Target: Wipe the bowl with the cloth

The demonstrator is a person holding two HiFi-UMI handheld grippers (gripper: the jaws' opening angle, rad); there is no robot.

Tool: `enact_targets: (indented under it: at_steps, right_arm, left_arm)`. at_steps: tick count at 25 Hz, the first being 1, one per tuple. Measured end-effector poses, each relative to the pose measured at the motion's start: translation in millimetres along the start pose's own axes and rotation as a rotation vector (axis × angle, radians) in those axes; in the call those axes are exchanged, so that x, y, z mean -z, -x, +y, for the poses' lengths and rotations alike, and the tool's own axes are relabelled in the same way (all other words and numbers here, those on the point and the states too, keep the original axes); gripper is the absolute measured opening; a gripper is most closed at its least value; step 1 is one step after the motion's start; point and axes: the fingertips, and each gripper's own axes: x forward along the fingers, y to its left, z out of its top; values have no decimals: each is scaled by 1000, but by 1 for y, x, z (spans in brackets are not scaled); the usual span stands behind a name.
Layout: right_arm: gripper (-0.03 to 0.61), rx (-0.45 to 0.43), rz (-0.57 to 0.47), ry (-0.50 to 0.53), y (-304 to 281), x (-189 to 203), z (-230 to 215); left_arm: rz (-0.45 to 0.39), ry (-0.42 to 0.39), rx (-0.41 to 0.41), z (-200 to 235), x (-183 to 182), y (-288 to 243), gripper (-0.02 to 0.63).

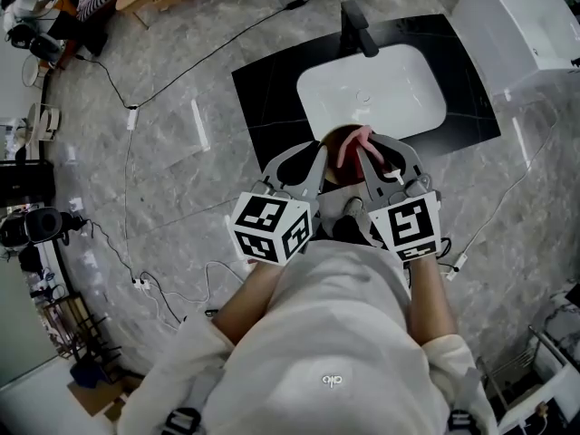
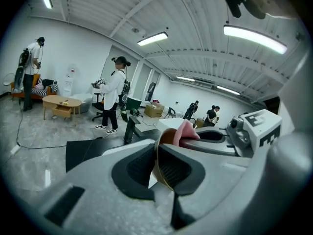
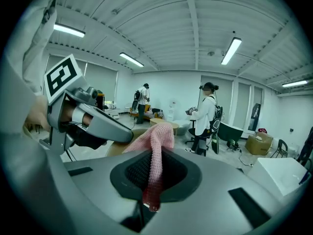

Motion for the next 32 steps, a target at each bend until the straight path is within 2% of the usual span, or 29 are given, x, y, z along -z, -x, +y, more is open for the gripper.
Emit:
enact_targets:
  at_steps: [10,18,25,32]
  right_arm:
    - [15,27,66,96,0,14,-11]
    - [15,71,146,189,-4,20,-17]
    - [15,7,129,172,-6,20,-7]
    - [15,-60,132,219,-8,22,9]
  left_arm:
    - [34,-129,39,-32,5,-18,28]
    - [46,-164,62,-46,5,-27,29]
    - [45,-155,92,-50,4,-27,29]
    - [44,-140,102,-51,5,-23,29]
